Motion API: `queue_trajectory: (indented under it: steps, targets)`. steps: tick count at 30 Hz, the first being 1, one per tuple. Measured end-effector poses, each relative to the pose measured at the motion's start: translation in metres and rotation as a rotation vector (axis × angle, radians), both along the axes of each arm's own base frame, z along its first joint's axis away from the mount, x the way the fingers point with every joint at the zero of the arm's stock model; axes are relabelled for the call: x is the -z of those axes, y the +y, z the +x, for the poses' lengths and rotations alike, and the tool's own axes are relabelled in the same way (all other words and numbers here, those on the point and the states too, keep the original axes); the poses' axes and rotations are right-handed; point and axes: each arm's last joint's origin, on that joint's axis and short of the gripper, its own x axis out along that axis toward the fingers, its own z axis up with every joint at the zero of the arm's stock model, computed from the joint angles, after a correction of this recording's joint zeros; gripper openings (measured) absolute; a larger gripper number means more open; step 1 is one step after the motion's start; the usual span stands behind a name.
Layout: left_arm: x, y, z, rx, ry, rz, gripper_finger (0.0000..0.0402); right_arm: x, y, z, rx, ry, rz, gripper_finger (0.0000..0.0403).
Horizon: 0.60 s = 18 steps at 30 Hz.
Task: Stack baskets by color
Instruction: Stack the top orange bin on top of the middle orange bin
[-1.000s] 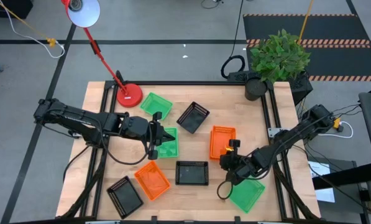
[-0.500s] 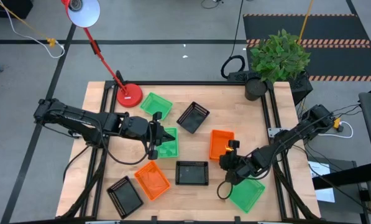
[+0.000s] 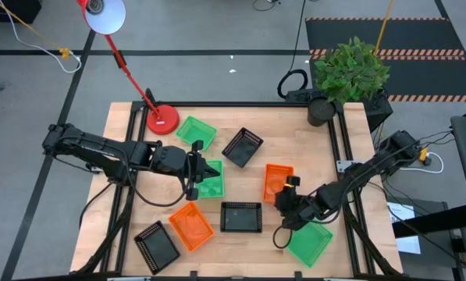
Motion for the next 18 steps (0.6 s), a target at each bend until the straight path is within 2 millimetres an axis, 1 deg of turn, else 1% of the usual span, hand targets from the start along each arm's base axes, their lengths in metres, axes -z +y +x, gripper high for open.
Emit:
queue_trajectory:
  steps: [2,4,7,10,13,18]
  targets:
    - [0.000,0.000,0.000,0.000,0.000,0.000,0.0017,-0.005,-0.001,-0.002,0.010,-0.016,0.027,0.0187]
    - [0.000,0.000,0.000,0.000,0.000,0.000,0.0017,-0.012,-0.001,-0.005,0.001,-0.019,0.093,0.0188]
    - [0.000,0.000,0.000,0.000,0.000,0.000,0.0017,-0.019,0.000,-0.011,-0.018,-0.007,0.190,0.0179]
    - [0.000,0.000,0.000,0.000,0.000,0.000,0.0017,-0.019,0.007,-0.017,-0.062,0.025,0.217,0.0153]
    - [0.000,0.000,0.000,0.000,0.000,0.000,0.0017,-0.014,0.013,-0.022,-0.102,0.045,0.252,0.0117]
    - [0.000,0.000,0.000,0.002,-0.004,0.005,0.0017,0.001,0.011,-0.029,-0.115,0.080,0.248,0.0054]
